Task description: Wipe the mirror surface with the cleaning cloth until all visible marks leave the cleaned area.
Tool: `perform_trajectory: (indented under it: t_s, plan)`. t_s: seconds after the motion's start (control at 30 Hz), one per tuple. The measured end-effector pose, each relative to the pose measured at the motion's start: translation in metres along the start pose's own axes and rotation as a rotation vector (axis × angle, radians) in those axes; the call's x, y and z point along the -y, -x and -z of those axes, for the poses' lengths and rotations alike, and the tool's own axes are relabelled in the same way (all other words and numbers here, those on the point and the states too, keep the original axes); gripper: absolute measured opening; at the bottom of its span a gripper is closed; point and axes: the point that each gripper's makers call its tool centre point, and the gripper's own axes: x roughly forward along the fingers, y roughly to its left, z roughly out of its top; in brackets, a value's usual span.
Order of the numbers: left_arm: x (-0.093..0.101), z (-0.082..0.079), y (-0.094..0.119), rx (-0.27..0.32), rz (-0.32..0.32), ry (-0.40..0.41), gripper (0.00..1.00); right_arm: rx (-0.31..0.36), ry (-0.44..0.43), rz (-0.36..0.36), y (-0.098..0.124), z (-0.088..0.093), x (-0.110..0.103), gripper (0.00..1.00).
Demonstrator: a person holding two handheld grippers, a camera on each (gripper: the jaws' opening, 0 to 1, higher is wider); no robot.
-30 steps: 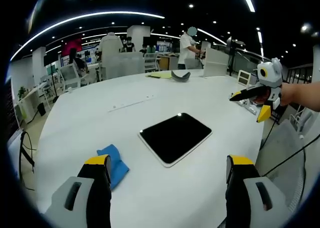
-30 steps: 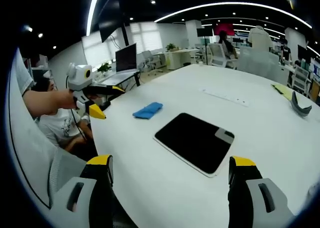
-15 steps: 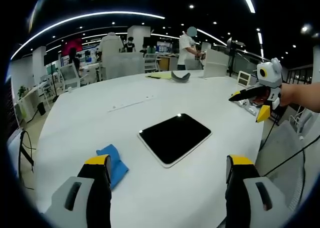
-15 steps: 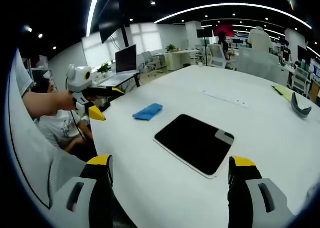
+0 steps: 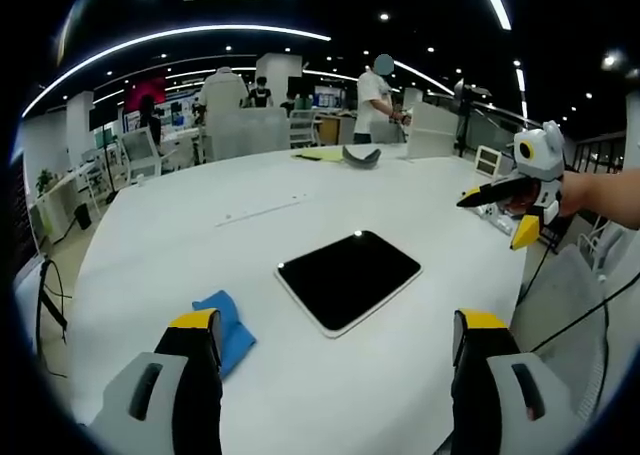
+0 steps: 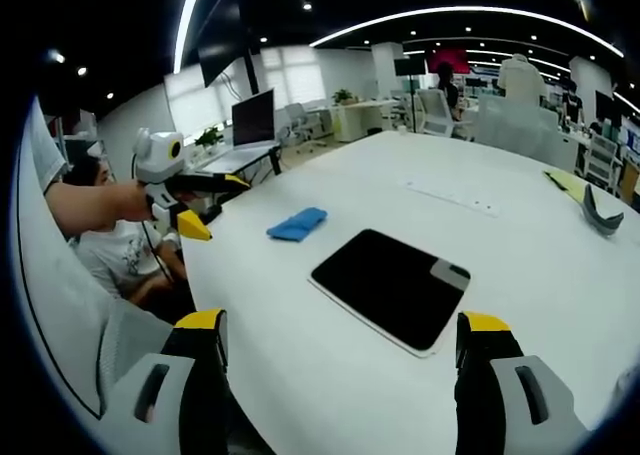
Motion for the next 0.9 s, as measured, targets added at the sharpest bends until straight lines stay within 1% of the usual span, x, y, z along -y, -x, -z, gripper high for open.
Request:
perform_trajectory:
  t_s: [0.17, 0.33, 0.9]
  plan:
    - [0.0013, 0.0021, -0.0005, -0.009, 0.001, -0.008, 0.97, -0.002, 0.005, 0.0, 0.0002, 0.0, -0.0004, 0.95]
    - [0.0017, 0.0, -0.0008, 0.002, 0.004, 0.001, 0.97, -0.004, 0.001, 0.0, 0.0001, 0.0007, 0.0003, 0.94]
    - [-0.0015, -0.0003, -0.0005, 0.004, -0.006, 0.003, 0.96, -0.007, 0.006, 0.0, -0.0005, -0.0017, -0.0011, 0.94]
